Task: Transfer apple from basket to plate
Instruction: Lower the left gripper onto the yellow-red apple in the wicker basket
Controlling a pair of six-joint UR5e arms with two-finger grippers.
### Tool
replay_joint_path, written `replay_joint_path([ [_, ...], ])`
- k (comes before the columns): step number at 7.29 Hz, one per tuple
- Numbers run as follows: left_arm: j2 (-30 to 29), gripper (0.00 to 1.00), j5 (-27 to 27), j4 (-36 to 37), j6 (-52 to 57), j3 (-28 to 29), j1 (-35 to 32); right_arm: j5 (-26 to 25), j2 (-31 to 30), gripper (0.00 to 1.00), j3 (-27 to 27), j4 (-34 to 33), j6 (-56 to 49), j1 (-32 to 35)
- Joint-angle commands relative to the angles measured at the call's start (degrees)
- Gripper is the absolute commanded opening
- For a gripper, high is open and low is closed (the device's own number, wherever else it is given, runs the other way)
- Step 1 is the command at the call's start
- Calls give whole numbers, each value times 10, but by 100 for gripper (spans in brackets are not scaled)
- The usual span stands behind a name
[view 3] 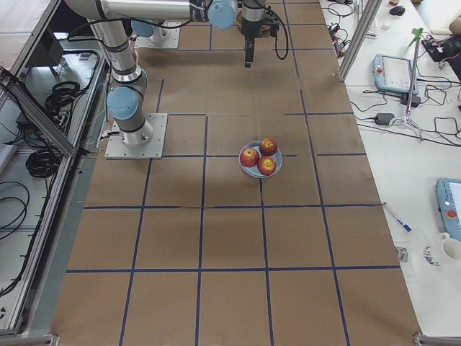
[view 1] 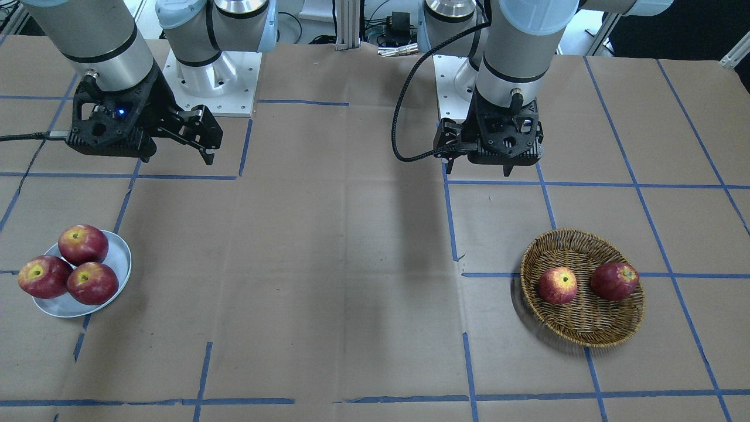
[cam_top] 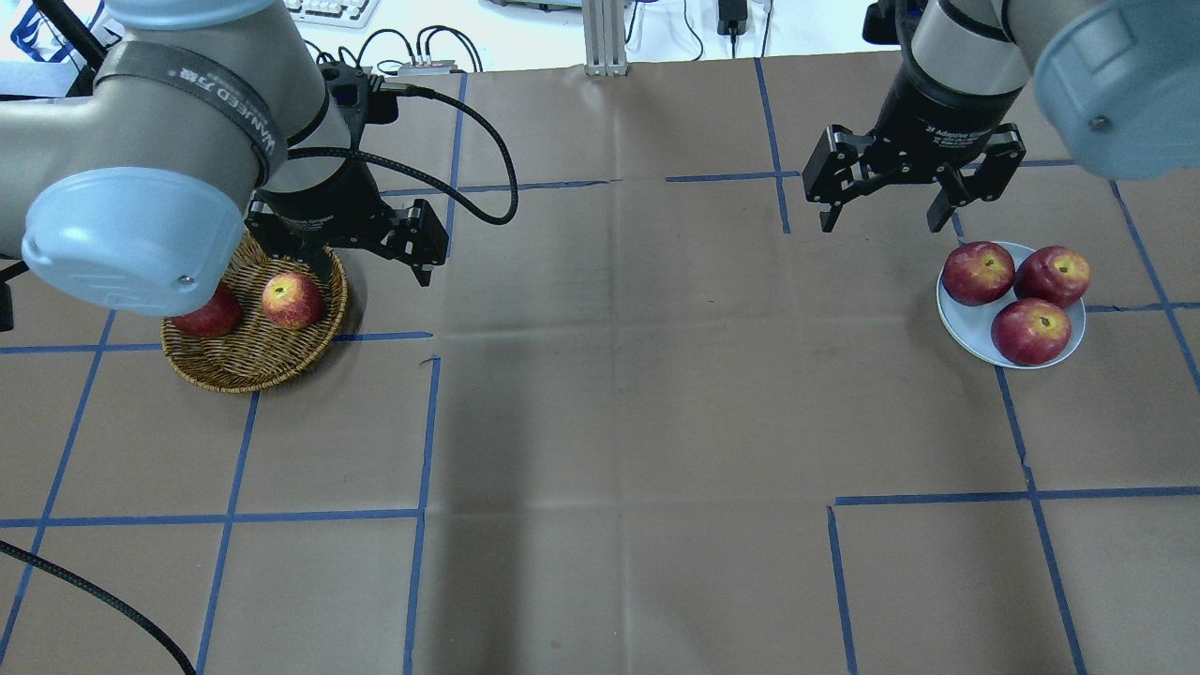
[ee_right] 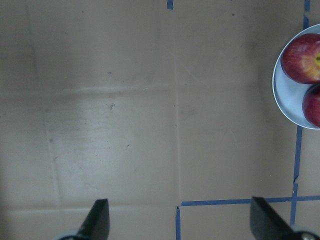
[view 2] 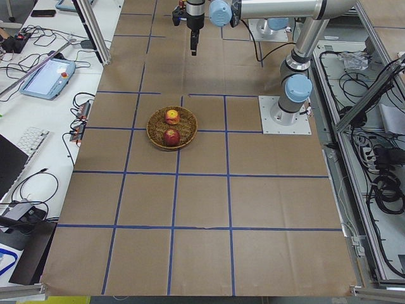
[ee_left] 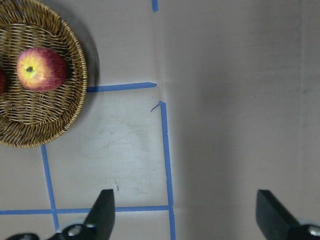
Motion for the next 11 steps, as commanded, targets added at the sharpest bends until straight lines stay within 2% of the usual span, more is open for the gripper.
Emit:
replay_joint_path([
  [1,-43,98,-1,61,42,-11,10,0,0,100,0,0,-1,0],
  [2,-68,98,-4,92,69,-13,44,0,0,100,0,0,0,0],
  [4,-116,98,-27,142,194,-14,125,0,0,100,0,0,0,0],
  [5,-130,98,-28,160,229,-14,149,0,0,100,0,0,-1,0],
  [6,-151,98,-30,211,234,-34,178,0,0,100,0,0,0,0],
  [7,-167,98,-30,266,255,-59,199,0,0,100,0,0,-1,0],
  [8,-176,98,-53,299,263,-78,221,1,0,100,0,0,-1,0],
  [9,-188,98,-79,305,285,-82,233,0,0,100,0,0,-1,0],
  [11,-218,98,-75,315,296,-84,236,0,0,100,0,0,0,0],
])
